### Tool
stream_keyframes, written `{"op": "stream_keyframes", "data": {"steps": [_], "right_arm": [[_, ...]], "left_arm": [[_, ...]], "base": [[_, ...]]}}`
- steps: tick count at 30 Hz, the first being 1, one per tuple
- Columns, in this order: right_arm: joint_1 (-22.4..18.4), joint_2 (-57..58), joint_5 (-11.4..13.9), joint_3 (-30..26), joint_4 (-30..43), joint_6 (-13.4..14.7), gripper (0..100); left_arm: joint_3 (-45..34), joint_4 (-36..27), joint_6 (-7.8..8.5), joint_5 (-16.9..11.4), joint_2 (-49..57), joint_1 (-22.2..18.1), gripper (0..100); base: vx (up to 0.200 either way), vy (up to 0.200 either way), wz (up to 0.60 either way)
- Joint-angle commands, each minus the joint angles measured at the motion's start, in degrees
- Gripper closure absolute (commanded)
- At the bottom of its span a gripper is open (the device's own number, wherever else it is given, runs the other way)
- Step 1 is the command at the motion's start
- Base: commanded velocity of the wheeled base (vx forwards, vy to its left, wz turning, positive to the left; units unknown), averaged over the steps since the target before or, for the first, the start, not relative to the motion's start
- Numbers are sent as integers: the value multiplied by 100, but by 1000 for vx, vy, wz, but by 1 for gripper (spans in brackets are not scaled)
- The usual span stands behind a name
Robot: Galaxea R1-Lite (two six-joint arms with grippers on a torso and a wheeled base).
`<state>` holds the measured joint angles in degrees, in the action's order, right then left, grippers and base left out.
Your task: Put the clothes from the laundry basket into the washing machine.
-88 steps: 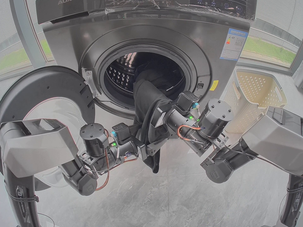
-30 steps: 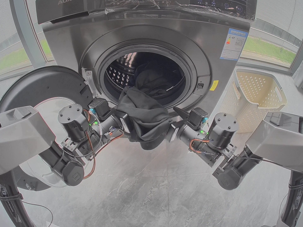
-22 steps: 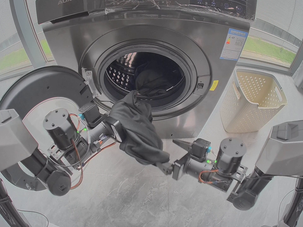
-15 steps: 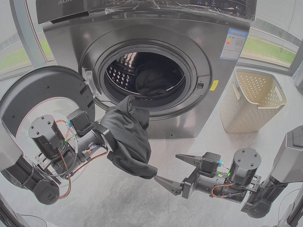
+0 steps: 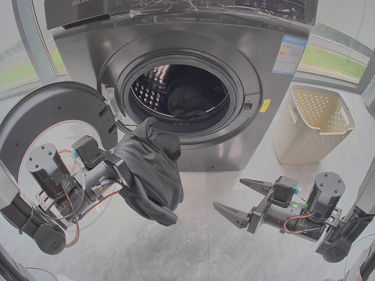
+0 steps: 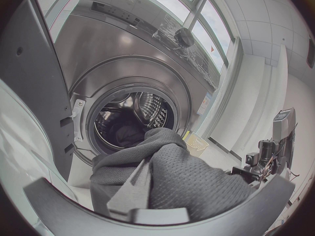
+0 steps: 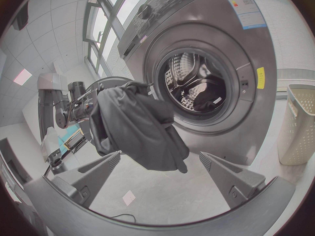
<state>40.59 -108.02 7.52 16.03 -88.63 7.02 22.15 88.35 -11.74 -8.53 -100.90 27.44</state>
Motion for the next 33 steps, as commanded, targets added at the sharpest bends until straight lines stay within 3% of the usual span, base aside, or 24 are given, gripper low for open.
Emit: {"op": "stream_keyframes", "data": {"steps": [1, 6, 10, 12, 18, 33], "right_arm": [[-148, 352, -14, 58, 3, 36, 0], [-474, 194, -75, 181, 3, 1, 0], [-649, 9, -75, 269, 3, 1, 0], [-702, -8, -75, 287, 3, 1, 0], [-720, -8, -207, 304, 3, 1, 0], [-570, -17, -207, 67, 3, -17, 0]], "left_arm": [[-123, -2, 14, 10, 35, -90, 100], [-202, -2, 67, 27, 18, -28, 100], [-281, -2, 365, 27, -52, -11, 100], [-246, -2, 436, 27, -123, -11, 100], [-229, 7, 462, 1, -219, -2, 100], [-237, 7, 550, 27, -360, 271, 100]], "base": [[0, 0, 0], [0, 0, 0], [0, 0, 0], [0, 0, 0], [167, 0, 0], [200, 0, 0]]}}
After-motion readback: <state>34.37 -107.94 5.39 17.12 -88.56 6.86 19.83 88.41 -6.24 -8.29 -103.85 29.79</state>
